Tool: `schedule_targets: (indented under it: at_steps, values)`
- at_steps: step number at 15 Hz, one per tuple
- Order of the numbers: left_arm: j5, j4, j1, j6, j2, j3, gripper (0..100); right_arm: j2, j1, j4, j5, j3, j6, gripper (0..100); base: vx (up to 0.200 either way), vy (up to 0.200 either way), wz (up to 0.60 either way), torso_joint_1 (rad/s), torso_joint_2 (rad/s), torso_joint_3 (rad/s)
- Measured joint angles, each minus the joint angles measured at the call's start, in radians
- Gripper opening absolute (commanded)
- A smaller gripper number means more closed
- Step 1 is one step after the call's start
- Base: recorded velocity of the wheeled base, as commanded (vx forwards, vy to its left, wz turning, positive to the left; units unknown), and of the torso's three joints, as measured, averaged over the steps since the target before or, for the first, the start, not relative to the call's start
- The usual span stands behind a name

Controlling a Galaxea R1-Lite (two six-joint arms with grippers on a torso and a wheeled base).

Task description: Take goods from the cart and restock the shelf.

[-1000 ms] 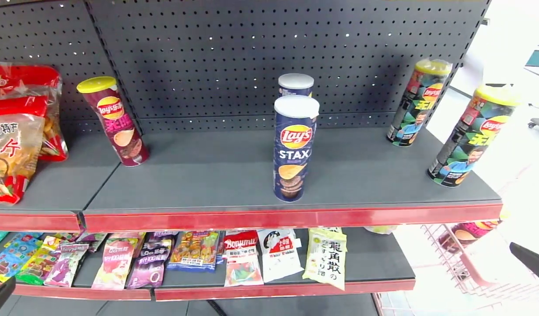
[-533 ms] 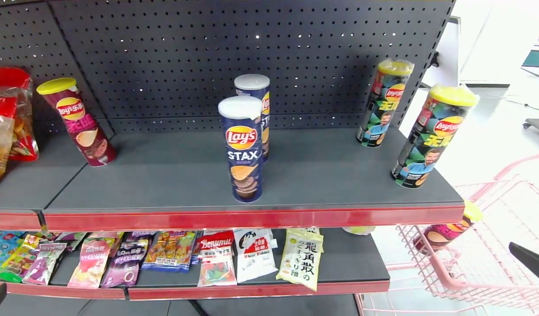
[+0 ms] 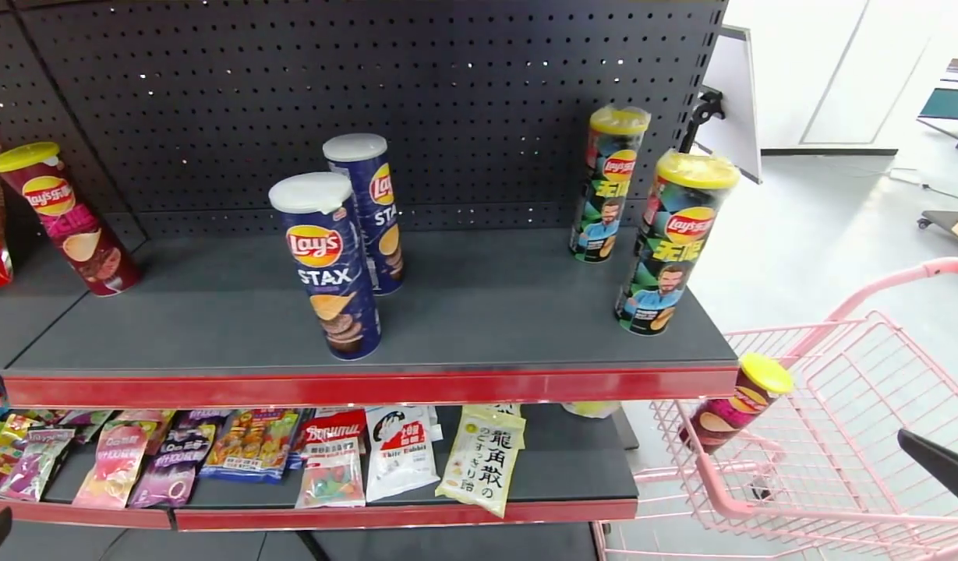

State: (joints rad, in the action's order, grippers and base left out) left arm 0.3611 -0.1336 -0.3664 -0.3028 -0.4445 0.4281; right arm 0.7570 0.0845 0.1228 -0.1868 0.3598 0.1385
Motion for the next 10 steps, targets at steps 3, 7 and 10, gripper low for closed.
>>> schedule_targets:
  at_steps: [3,7,10]
  values:
    - [-0.002,0.001,0.0,-0.011,0.0,0.0,100,0.008,-0.001,0.0,0.0,0.0,0.006,100,0.0,-0.067,0.0,0.001,0.0,0.001]
    - [-0.008,0.001,-0.002,-0.021,0.0,0.001,100,0.01,0.0,-0.003,-0.001,-0.003,0.015,100,0.0,0.0,0.0,0.0,0.0,0.0]
    - [-0.011,0.002,-0.001,-0.033,0.0,0.001,100,0.008,-0.001,-0.001,-0.002,-0.013,0.033,100,0.0,0.0,-0.6,-0.001,0.0,0.001]
